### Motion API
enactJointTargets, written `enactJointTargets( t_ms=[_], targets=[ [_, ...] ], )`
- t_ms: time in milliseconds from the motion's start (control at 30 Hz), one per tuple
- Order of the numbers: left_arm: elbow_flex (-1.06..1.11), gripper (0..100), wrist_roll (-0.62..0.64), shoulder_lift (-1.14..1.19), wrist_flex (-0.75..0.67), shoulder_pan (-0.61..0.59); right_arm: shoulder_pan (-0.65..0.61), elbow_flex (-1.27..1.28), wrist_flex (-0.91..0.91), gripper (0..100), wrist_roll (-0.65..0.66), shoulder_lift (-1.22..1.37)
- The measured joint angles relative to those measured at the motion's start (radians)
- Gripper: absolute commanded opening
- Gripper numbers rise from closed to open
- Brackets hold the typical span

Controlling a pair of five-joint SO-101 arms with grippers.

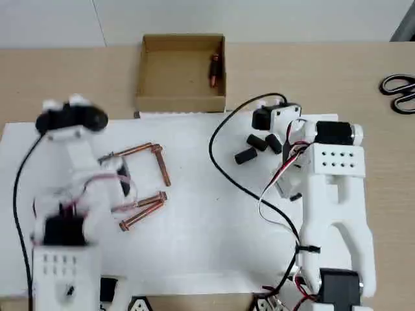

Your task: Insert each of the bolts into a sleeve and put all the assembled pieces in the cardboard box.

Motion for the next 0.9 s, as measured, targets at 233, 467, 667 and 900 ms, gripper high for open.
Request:
enactJointTargets(
  t_ms=[233,467,667,900],
  targets=[
    [-0.275,1,0.129,0.4,0.014,0.0,0.012,0.11,-0.044,1.3,0.0,-0.077],
    [-0.368,1,0.301,0.698,0.014,0.015,0.069,0.285,-0.124,1.3,0.0,-0.207],
    [-0.437,1,0.336,0.832,0.014,0.097,0.097,0.416,-0.199,1.3,0.0,-0.287],
    [-0.5,1,0.342,0.908,0.014,0.155,0.1,0.443,-0.253,0.9,0.0,-0.301]
  ],
)
